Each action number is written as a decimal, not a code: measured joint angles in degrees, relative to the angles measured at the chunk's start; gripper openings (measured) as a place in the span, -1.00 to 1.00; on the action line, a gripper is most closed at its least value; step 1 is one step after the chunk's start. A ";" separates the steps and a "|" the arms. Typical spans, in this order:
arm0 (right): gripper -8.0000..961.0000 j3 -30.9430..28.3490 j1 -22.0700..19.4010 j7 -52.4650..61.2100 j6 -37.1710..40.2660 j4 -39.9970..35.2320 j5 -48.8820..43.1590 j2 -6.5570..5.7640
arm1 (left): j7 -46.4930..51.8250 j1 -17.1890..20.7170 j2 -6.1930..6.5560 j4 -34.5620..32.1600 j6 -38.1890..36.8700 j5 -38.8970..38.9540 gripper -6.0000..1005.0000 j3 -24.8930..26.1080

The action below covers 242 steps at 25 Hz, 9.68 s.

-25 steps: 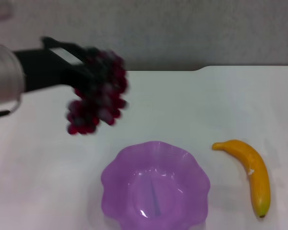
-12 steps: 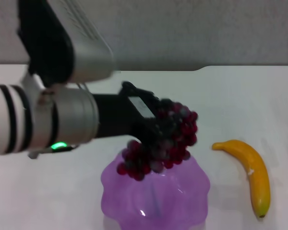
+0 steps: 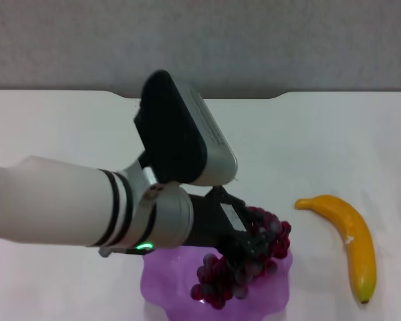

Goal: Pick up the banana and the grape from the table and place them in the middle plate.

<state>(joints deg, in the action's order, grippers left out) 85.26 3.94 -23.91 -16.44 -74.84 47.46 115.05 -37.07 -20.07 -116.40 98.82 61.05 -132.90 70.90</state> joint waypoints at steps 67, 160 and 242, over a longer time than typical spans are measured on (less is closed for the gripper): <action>0.18 0.35 0.72 0.01 0.01 0.94 0.00 0.00 | 44.65 12.23 7.01 -36.47 -97.98 -21.82 0.75 9.09; 0.09 -9.55 20.71 -3.72 -37.33 10.60 -12.05 0.06 | 45.68 11.61 6.54 -32.15 -67.12 -31.63 0.75 18.21; 0.22 21.80 29.36 -3.16 -42.22 1.46 -2.81 0.26 | 44.98 10.71 6.09 -32.22 -65.62 -31.63 0.74 18.39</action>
<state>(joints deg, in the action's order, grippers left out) 107.06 33.30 -27.07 -58.66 -73.39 44.65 115.31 7.91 -9.36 -110.30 66.60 -4.57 -164.53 89.29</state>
